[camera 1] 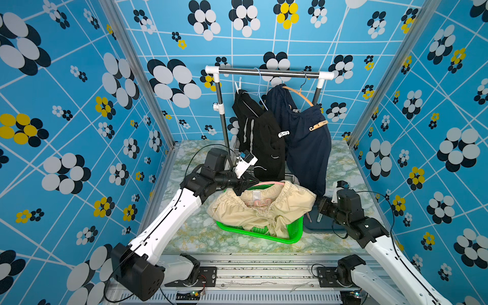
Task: Remove the clothespins securing shorts to the hanger
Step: Pick up the hanger from the basket, then remove the shorts from the hanger.
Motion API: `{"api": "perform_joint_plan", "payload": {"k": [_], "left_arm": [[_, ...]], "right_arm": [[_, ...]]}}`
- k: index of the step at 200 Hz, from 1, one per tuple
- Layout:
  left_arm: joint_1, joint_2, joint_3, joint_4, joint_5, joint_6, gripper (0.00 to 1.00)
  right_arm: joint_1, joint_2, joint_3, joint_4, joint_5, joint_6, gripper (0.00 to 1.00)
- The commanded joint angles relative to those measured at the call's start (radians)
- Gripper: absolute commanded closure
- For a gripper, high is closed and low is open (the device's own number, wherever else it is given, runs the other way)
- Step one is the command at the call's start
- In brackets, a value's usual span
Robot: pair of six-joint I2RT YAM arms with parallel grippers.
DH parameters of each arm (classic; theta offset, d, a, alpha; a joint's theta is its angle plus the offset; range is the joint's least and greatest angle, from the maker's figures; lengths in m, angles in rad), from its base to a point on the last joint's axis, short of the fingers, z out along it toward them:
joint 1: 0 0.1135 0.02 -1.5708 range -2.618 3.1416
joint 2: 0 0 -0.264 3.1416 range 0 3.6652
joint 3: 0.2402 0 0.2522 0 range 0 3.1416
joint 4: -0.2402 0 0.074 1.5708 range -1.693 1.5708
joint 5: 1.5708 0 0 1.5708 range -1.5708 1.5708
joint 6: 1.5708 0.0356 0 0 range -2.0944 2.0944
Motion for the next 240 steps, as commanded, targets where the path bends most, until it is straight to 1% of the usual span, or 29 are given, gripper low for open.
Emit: {"api": "perform_joint_plan", "payload": {"k": [1,13,31,67,95,113,156,179,205,240], "left_arm": [[-0.007,-0.105,-0.021,0.064,-0.077,0.049,1.00],[-0.008,-0.145,-0.026,0.065,-0.113,0.053,1.00],[-0.008,-0.187,-0.024,0.044,-0.159,0.061,1.00],[-0.009,-0.236,-0.018,0.001,-0.229,0.065,1.00],[-0.009,-0.261,-0.025,-0.010,-0.246,0.054,1.00],[-0.009,-0.270,-0.020,-0.020,-0.256,0.040,1.00],[-0.009,-0.281,-0.027,-0.004,-0.268,0.011,1.00],[-0.010,-0.279,-0.037,0.017,-0.277,-0.010,1.00],[-0.010,-0.269,-0.035,0.031,-0.277,-0.023,1.00],[-0.010,-0.256,-0.038,0.061,-0.258,-0.048,1.00]], "right_arm": [[0.053,-0.036,0.091,-0.076,0.040,-0.019,0.64],[0.112,-0.023,0.147,-0.107,0.091,-0.025,0.62],[0.228,0.020,0.235,-0.141,0.185,-0.033,0.59],[0.451,0.151,0.414,-0.154,0.353,-0.047,0.57],[0.566,0.268,0.531,-0.153,0.429,-0.061,0.56],[0.602,0.333,0.583,-0.141,0.436,-0.067,0.54],[0.652,0.442,0.679,-0.086,0.418,-0.104,0.48],[0.665,0.485,0.706,-0.060,0.387,-0.115,0.45],[0.668,0.516,0.729,-0.039,0.375,-0.125,0.37],[0.666,0.581,0.786,-0.074,0.419,-0.149,0.31]]}}
